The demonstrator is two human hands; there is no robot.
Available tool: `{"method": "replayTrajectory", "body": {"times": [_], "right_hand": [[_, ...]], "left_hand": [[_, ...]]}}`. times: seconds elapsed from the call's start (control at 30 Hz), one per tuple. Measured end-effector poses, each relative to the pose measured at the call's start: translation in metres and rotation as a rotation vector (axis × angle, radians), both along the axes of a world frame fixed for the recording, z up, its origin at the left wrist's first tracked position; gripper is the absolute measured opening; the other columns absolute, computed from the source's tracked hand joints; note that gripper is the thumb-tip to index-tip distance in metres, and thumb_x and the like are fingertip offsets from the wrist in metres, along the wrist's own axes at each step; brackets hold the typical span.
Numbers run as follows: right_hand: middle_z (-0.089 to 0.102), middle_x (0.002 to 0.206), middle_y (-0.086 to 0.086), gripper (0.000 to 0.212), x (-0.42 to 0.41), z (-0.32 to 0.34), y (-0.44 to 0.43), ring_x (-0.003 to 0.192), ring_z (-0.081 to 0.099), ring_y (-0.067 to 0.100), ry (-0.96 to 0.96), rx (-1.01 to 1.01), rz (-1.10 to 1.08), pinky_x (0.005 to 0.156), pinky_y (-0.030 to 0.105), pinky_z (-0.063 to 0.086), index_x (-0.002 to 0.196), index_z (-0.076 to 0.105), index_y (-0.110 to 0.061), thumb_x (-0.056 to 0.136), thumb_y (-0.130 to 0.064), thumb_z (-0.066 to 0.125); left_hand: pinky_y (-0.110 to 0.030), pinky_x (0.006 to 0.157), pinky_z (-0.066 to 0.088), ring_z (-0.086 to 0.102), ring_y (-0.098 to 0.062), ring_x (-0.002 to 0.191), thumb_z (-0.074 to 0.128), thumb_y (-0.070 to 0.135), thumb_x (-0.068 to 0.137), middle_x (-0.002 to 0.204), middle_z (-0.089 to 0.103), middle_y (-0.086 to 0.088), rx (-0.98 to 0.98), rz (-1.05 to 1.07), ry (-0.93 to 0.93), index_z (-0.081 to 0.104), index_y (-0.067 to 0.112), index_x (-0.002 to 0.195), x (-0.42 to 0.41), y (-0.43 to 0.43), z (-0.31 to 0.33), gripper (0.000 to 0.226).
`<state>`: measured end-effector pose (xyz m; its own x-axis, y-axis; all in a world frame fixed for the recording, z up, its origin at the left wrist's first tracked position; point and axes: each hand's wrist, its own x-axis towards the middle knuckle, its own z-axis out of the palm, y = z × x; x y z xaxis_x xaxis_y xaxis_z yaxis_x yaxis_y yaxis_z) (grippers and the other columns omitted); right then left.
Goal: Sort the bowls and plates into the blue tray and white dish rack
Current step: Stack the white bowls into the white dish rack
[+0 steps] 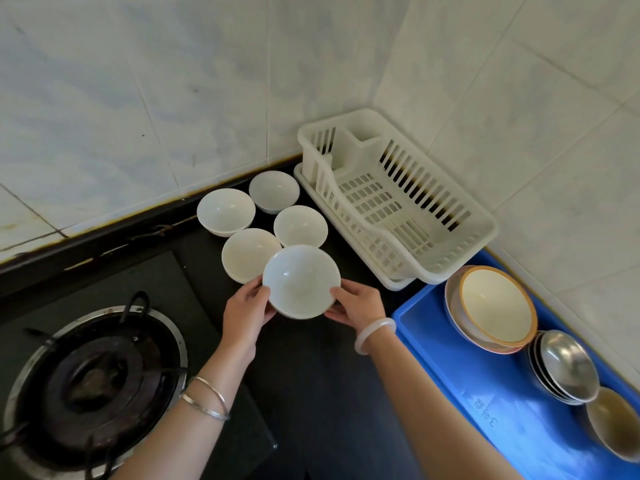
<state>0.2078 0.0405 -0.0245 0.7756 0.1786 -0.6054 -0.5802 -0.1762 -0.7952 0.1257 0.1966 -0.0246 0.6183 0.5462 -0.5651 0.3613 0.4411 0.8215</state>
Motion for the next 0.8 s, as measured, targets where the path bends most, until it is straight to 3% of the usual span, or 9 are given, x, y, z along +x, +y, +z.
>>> {"method": "replayTrajectory", "body": {"times": [0.2,0.33,0.43,0.63,0.8], "right_hand": [[0.072,0.083,0.000,0.017,0.058,0.056,-0.017,0.073,0.071,0.013,-0.147,0.030,-0.083,0.058,0.022,0.058,0.095,0.066,-0.025,0.085,-0.011,0.064],[0.071,0.086,0.007,0.019,0.107,0.077,-0.028,0.069,0.071,0.016,-0.196,0.030,-0.156,0.062,0.026,0.060,0.103,0.067,-0.011,0.084,-0.010,0.065],[0.071,0.088,0.008,0.016,0.149,0.083,-0.037,0.068,0.072,0.018,-0.207,0.020,-0.190,0.061,0.027,0.060,0.099,0.069,-0.011,0.083,-0.013,0.066],[0.067,0.092,0.012,0.008,0.225,0.068,-0.042,0.079,0.068,0.026,-0.146,-0.007,-0.232,0.063,0.032,0.059,0.090,0.066,-0.005,0.086,-0.010,0.061],[0.060,0.104,0.018,0.027,0.262,0.045,-0.039,0.078,0.062,0.025,-0.054,-0.017,-0.269,0.041,0.026,0.053,0.116,0.058,0.001,0.090,-0.007,0.055]], "left_hand": [[-0.023,0.063,0.054,0.061,-0.013,0.091,0.057,0.016,0.088,0.096,0.059,0.007,0.019,-0.091,-0.098,0.057,0.024,0.112,0.069,-0.002,0.044,0.026],[-0.020,0.059,0.055,0.063,-0.018,0.097,0.056,0.016,0.088,0.106,0.060,0.001,0.030,-0.147,-0.137,0.059,0.022,0.111,0.128,-0.011,0.067,0.024],[-0.019,0.057,0.054,0.063,-0.027,0.104,0.054,0.013,0.090,0.122,0.057,-0.010,0.010,-0.180,-0.145,0.057,0.017,0.115,0.175,-0.021,0.076,0.025],[-0.030,0.067,0.052,0.056,-0.029,0.101,0.045,0.004,0.092,0.124,0.053,-0.014,-0.049,-0.248,-0.119,0.048,0.008,0.129,0.261,-0.035,0.065,0.037],[-0.031,0.059,0.048,0.051,-0.027,0.094,0.039,-0.003,0.091,0.108,0.051,-0.012,-0.036,-0.305,-0.071,0.049,0.002,0.126,0.315,-0.043,0.034,0.037]]}}
